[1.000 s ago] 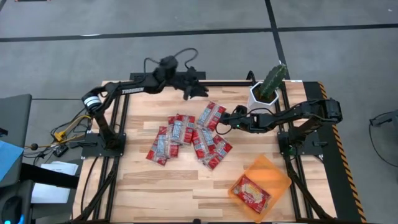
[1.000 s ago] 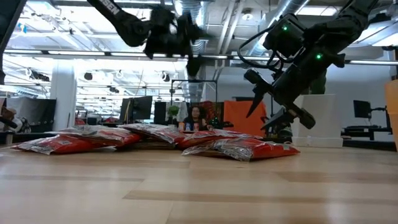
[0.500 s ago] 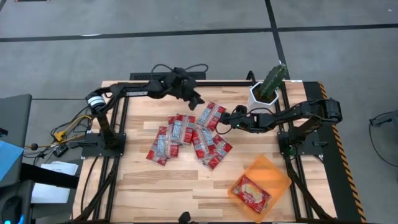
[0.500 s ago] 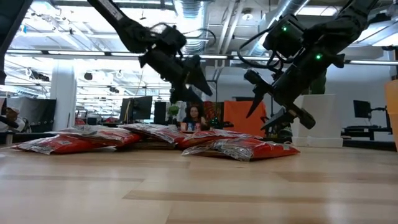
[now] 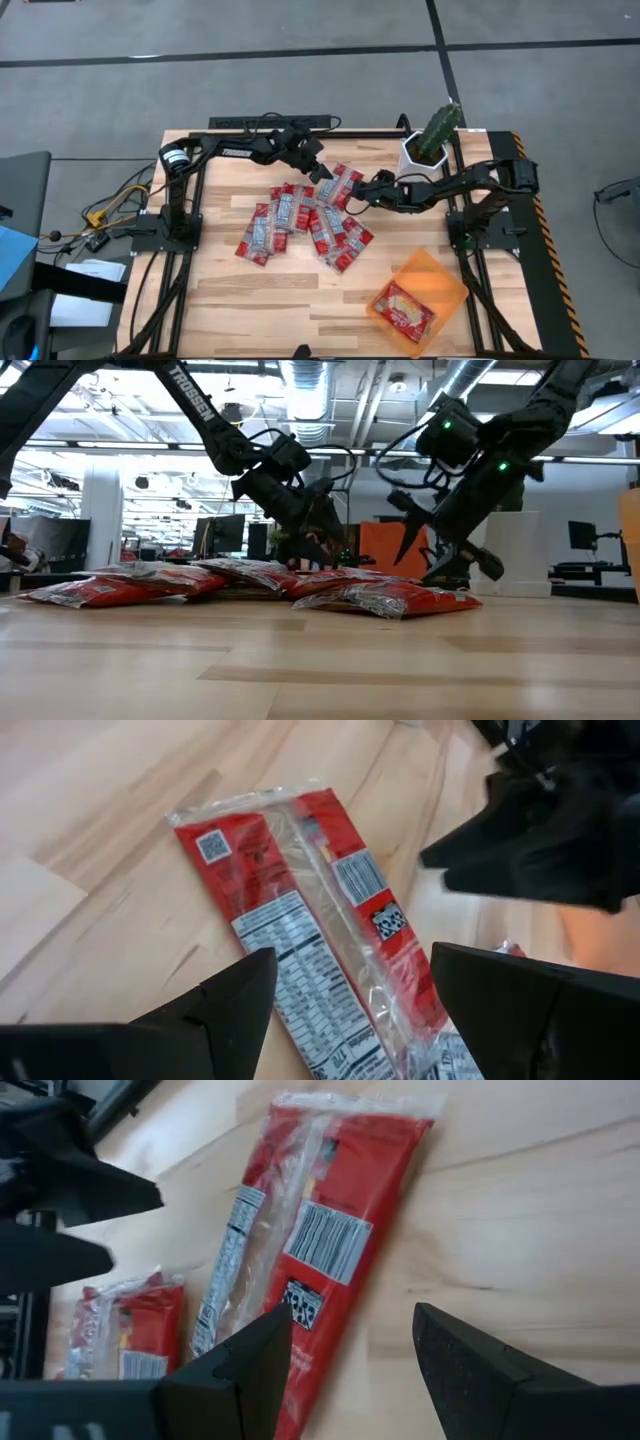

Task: Sort popcorn bags into baskets
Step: Put the red popcorn bag into the orange bin

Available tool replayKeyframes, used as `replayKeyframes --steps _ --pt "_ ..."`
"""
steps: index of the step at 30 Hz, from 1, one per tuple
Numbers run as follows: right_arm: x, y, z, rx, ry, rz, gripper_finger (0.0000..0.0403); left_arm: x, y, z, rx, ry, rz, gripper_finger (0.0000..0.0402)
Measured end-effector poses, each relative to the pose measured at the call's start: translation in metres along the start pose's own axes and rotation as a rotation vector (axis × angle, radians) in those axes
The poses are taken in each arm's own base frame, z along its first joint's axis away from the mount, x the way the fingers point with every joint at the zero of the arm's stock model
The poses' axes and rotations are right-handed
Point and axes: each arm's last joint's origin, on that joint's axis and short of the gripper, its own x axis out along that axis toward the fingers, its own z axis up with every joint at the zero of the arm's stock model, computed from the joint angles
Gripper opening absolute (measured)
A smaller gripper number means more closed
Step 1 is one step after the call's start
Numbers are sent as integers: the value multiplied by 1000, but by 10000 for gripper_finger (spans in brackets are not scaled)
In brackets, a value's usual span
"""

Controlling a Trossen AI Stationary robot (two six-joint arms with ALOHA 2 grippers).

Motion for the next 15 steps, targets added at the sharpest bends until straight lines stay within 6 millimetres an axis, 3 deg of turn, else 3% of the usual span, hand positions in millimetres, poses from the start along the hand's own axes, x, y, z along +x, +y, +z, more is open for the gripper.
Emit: replayKeyframes --steps 9,15 --pt "25 11 -8 -32 36 -33 232 4 1 -2 -4 5 -7 256" --pt "30 16 -8 -29 48 -29 232 17 13 -17 -68 69 -1 251"
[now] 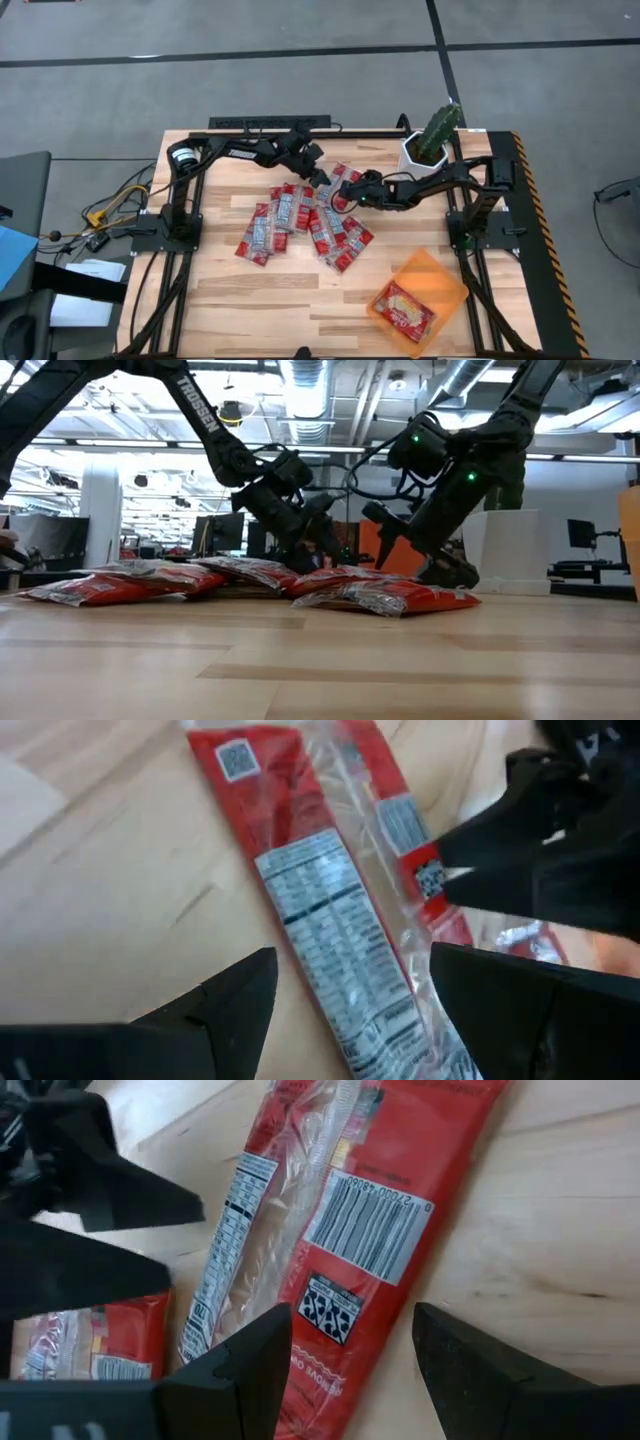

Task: Sort popcorn bags into baskets
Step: Put the red popcorn bag into the orange bin

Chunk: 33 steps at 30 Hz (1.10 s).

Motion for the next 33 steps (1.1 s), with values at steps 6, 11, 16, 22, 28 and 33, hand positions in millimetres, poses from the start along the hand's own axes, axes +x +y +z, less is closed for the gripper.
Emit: replayKeyframes --steps 6,11,16,22,28,33 --pt "-2 2 1 5 2 11 232 -1 -2 3 -2 -17 0 225" --pt "-2 4 1 11 8 29 232 3 -6 -1 15 -16 44 207" --pt "-2 4 1 11 8 30 232 7 -14 -2 38 -5 113 204" --pt "-2 4 1 11 10 30 232 8 -16 -4 28 -6 147 204" --pt "-2 4 1 11 11 30 232 7 -15 -4 -4 3 125 204" --pt "-2 4 1 4 11 31 232 7 -15 -5 -10 6 126 204"
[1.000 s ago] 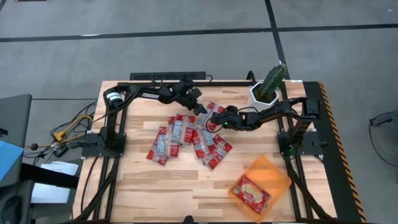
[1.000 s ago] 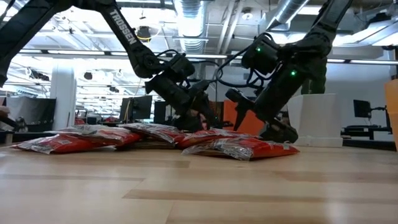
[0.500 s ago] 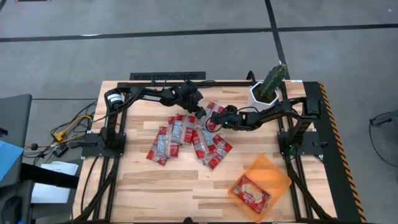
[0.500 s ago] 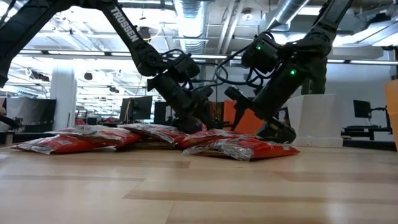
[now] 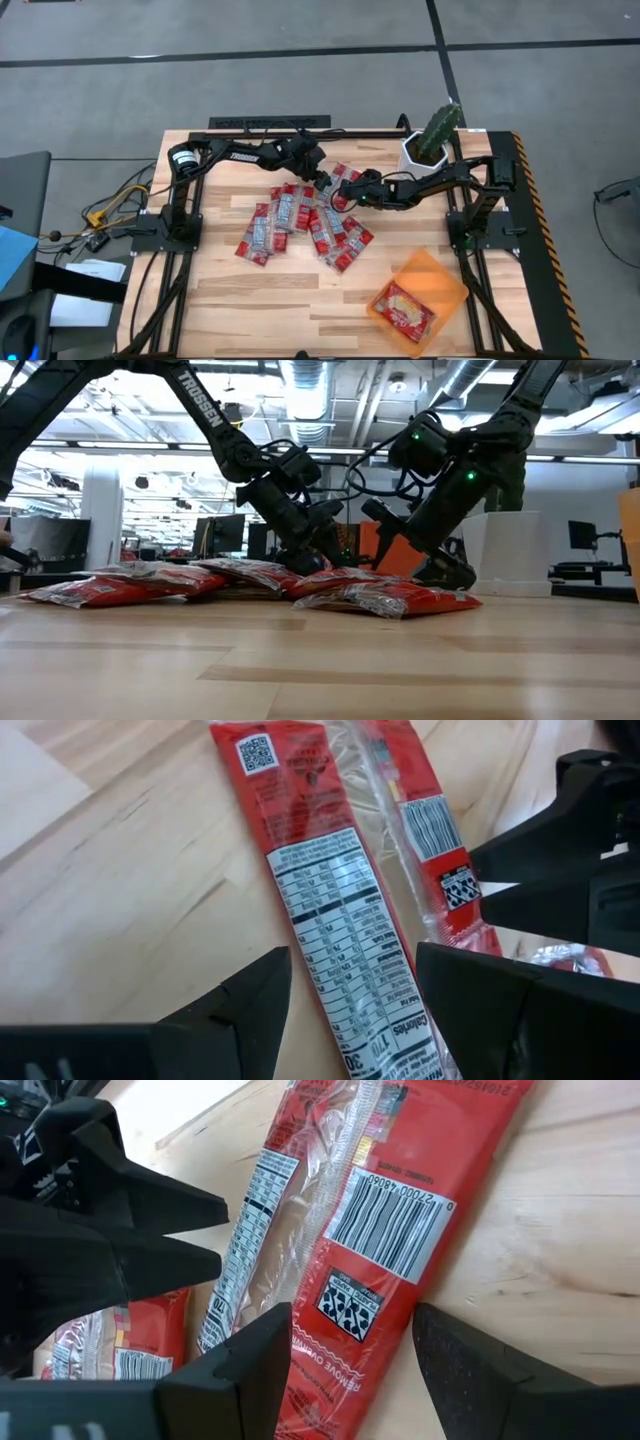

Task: Sort popcorn bags into baskets
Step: Put the red popcorn bag into the orange bin

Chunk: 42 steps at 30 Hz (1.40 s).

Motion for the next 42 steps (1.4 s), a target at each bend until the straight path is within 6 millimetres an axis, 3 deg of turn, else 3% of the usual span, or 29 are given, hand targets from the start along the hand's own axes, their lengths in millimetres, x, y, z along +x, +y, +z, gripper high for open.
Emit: replayKeyframes --steps 8,12,25,33,42 --pt "0 0 0 -1 1 0 232 -4 8 4 -29 33 -95 204" --pt "0 0 0 -1 2 0 232 -7 14 6 26 33 -105 204" --pt "0 0 -1 -2 4 1 232 -1 3 -7 251 85 -30 204" --pt "0 0 -1 0 4 3 232 -2 6 -4 183 72 -51 204" --pt "0 0 -1 0 3 3 232 -10 18 7 37 69 -199 204"
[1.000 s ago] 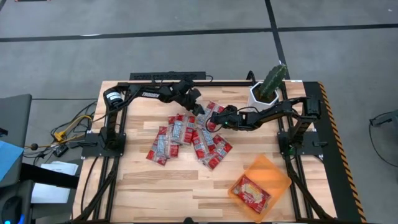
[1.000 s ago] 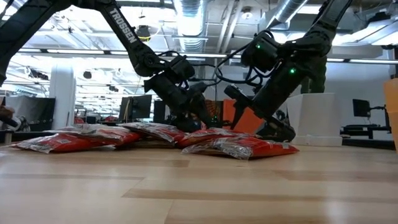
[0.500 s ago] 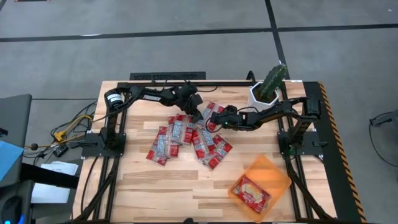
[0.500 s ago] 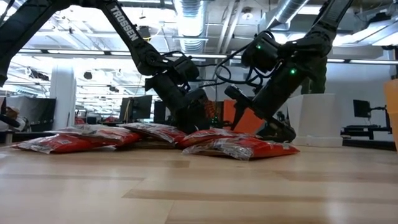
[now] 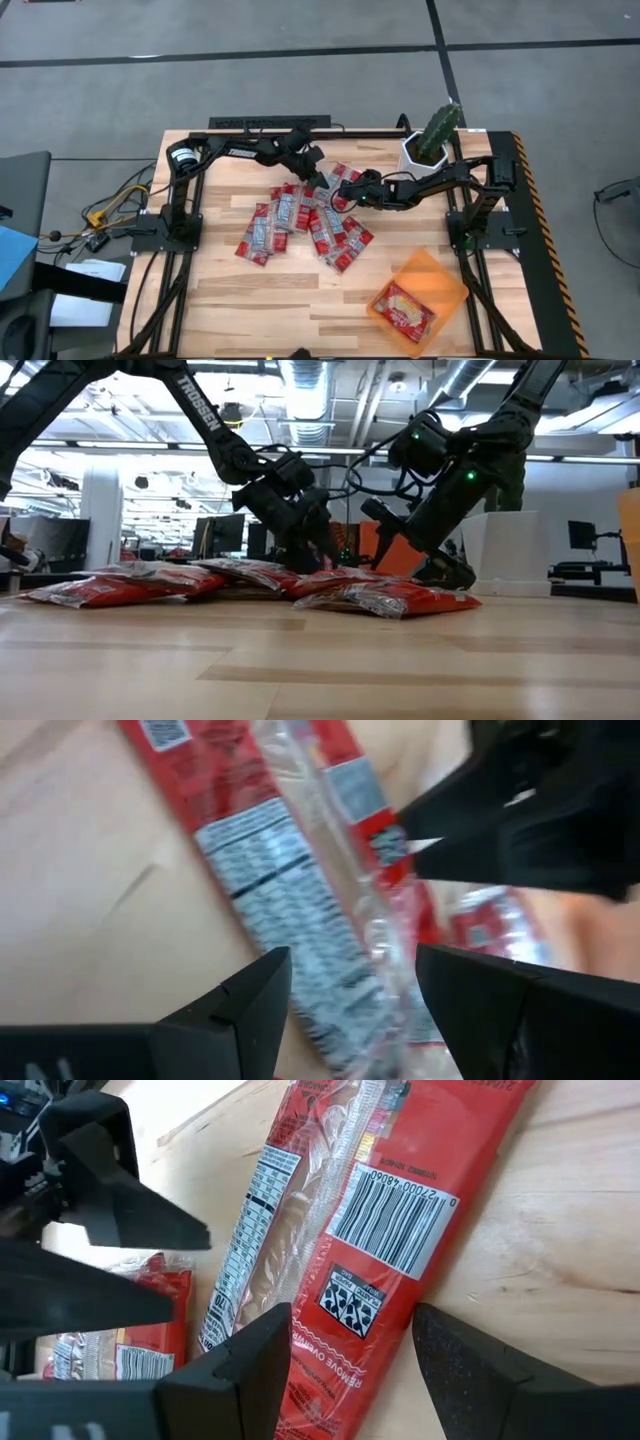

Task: Sort popcorn bags into baskets
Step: Put the red popcorn bag into the orange bin

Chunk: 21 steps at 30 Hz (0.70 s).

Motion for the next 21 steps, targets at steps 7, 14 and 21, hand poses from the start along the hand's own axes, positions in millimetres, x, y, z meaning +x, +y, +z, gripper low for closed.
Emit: replayKeyframes --steps 7,14,21 --pt "0 0 0 -2 1 -1 232 -57 2 35 -17 -123 -203 204" --pt "0 0 0 -24 1 0 232 -191 -84 57 311 -381 -192 178" --pt "0 0 0 -36 1 1 232 -280 -142 -39 459 -464 182 143"
